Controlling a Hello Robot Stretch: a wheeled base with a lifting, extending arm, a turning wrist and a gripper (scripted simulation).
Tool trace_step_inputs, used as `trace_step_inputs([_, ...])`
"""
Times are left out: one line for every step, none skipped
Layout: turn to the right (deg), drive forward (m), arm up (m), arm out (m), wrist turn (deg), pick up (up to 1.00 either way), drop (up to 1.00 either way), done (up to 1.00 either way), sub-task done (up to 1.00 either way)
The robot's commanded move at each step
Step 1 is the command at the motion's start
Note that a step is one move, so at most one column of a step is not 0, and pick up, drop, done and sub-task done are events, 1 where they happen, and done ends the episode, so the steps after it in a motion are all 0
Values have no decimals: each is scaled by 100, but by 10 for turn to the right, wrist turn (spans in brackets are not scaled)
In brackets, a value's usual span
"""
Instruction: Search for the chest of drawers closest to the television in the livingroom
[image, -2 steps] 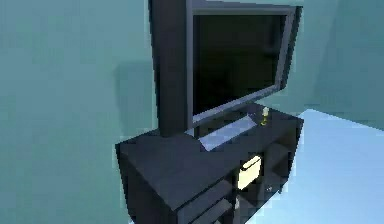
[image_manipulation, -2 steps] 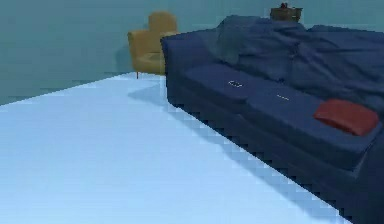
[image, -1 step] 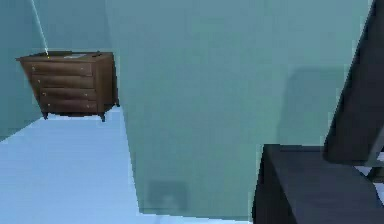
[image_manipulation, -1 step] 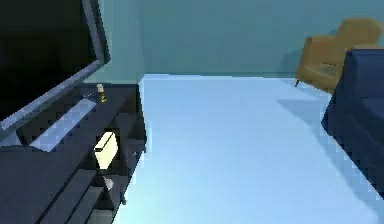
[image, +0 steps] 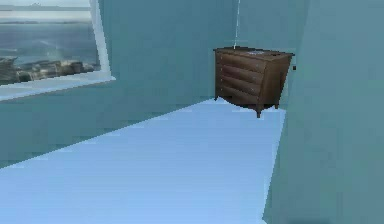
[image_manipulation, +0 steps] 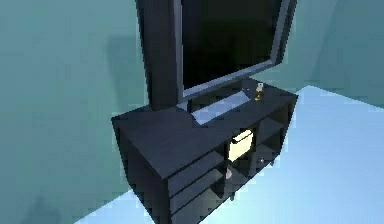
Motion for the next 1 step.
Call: trace_step_inputs([-30, 0, 0, 0, 0, 0, 0, 0, 0])
